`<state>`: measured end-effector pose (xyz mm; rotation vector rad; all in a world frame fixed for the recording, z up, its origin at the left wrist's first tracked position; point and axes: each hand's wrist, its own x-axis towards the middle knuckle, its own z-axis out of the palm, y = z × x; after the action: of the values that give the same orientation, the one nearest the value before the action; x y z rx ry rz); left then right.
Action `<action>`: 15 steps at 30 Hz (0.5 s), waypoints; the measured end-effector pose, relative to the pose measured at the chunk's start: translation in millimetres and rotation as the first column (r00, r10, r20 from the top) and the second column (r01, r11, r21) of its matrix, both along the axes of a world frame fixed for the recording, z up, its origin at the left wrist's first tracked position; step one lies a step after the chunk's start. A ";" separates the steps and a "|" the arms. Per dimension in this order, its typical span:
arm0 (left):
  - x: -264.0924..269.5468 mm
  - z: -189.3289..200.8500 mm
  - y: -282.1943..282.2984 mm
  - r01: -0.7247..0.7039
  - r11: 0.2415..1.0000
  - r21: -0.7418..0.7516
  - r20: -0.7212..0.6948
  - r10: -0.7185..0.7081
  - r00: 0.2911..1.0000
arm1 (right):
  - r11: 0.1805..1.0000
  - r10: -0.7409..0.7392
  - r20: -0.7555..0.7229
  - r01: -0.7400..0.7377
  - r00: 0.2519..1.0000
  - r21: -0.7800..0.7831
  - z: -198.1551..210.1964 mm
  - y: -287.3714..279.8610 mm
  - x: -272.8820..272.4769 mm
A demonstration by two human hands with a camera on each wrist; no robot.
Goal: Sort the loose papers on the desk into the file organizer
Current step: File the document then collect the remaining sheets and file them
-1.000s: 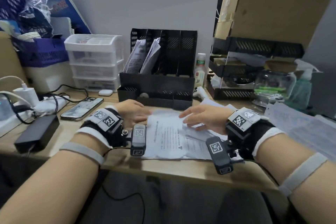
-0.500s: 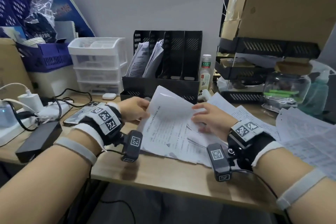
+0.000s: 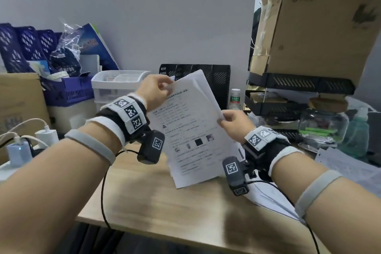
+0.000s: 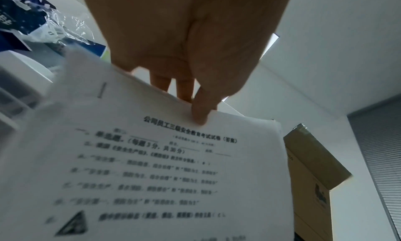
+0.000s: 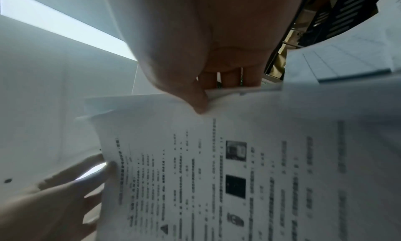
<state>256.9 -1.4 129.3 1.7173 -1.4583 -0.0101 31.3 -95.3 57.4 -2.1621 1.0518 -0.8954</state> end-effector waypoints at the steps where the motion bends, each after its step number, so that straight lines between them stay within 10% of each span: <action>1: 4.5 1.0 -1.4 -0.056 0.998 -0.040 -0.008 0.056 0.998 | 0.999 -0.046 0.062 0.047 0.997 -0.010 1.6 -3.6 -2.0; 5: 15.3 -11.8 -4.2 -0.196 0.978 -0.078 -0.196 0.177 0.964 | 0.982 -0.186 0.259 0.175 0.948 0.068 2.0 -25.8 -18.8; 12: -11.4 -71.3 -13.7 0.453 0.889 0.065 -0.604 -0.326 0.727 | 0.939 -0.246 0.496 0.077 0.833 0.336 6.0 -45.3 -30.3; 15: -14.2 -90.9 -35.0 0.215 0.974 0.068 -0.395 -0.171 0.902 | 0.926 -0.233 0.552 0.009 0.801 0.378 13.7 -40.5 -29.9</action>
<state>242.7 -36.4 38.4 1.5391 -1.3382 -0.5204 1.4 -135.8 71.1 -1.3780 0.9424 -1.2236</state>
